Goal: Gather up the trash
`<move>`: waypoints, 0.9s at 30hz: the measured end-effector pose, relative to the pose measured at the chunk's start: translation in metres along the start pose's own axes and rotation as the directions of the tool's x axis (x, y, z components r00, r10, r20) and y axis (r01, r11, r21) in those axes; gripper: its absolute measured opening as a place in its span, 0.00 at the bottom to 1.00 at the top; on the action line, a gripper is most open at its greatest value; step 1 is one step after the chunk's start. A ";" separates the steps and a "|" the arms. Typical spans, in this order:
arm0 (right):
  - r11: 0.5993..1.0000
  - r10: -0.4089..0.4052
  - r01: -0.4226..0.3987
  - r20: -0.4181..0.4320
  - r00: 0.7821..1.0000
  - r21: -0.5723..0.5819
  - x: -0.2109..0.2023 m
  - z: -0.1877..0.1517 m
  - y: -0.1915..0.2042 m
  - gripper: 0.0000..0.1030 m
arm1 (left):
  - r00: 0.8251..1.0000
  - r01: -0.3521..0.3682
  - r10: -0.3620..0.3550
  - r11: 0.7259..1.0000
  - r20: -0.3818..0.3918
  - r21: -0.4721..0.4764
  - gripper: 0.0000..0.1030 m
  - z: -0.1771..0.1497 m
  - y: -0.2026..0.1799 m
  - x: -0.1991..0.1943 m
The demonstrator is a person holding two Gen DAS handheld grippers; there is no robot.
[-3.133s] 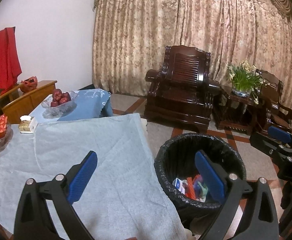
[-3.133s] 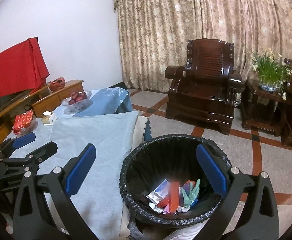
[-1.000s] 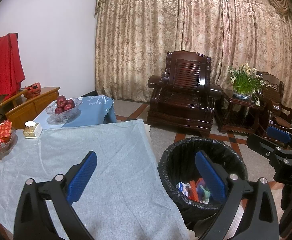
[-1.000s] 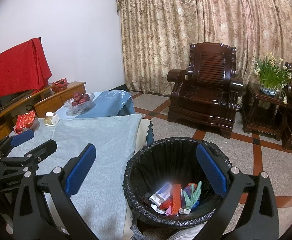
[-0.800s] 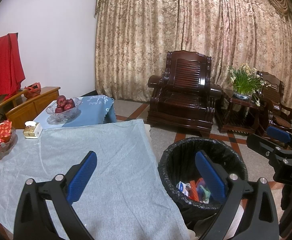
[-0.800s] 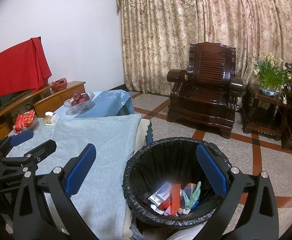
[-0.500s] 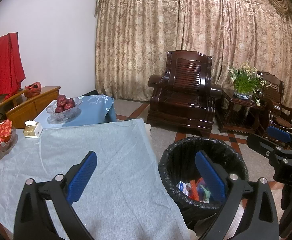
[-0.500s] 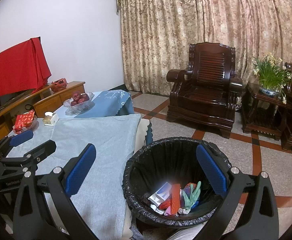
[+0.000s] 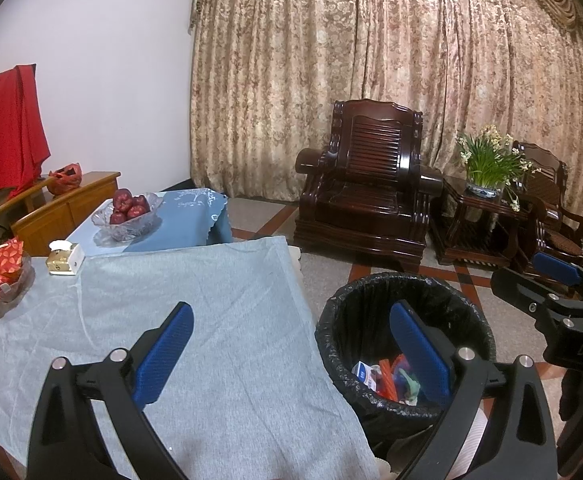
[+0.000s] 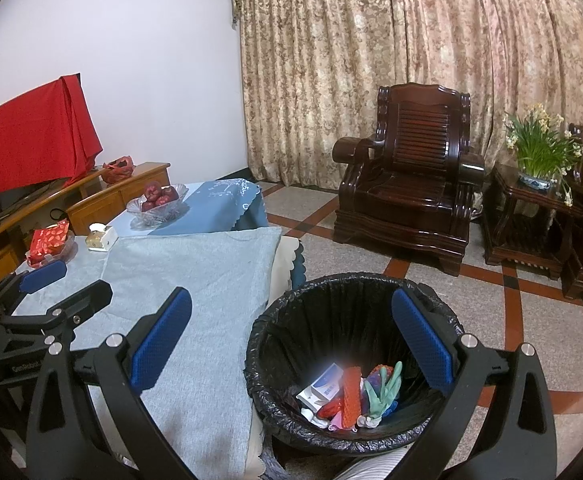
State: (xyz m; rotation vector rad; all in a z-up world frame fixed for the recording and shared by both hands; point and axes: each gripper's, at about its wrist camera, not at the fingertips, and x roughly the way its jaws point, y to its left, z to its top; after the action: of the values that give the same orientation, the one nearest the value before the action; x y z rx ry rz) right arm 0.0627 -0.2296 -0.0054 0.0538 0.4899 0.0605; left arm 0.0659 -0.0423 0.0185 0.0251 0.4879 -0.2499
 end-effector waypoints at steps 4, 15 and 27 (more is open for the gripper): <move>1.000 0.000 0.000 0.000 1.000 -0.001 0.000 0.000 0.000 0.95 | 1.000 0.000 0.000 1.000 -0.001 -0.001 0.94 0.000 0.000 0.000; 1.000 0.001 -0.001 -0.003 1.000 0.000 0.002 0.000 0.000 0.95 | 1.000 0.000 0.000 1.000 0.001 -0.002 0.94 0.000 0.002 0.000; 1.000 0.003 -0.003 -0.003 1.000 -0.003 0.003 -0.001 0.000 0.95 | 1.000 -0.001 0.001 1.000 -0.004 0.000 0.94 -0.003 0.005 0.000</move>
State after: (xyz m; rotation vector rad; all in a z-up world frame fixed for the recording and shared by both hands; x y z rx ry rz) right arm 0.0649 -0.2289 -0.0074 0.0511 0.4932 0.0639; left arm 0.0660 -0.0369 0.0156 0.0255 0.4918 -0.2491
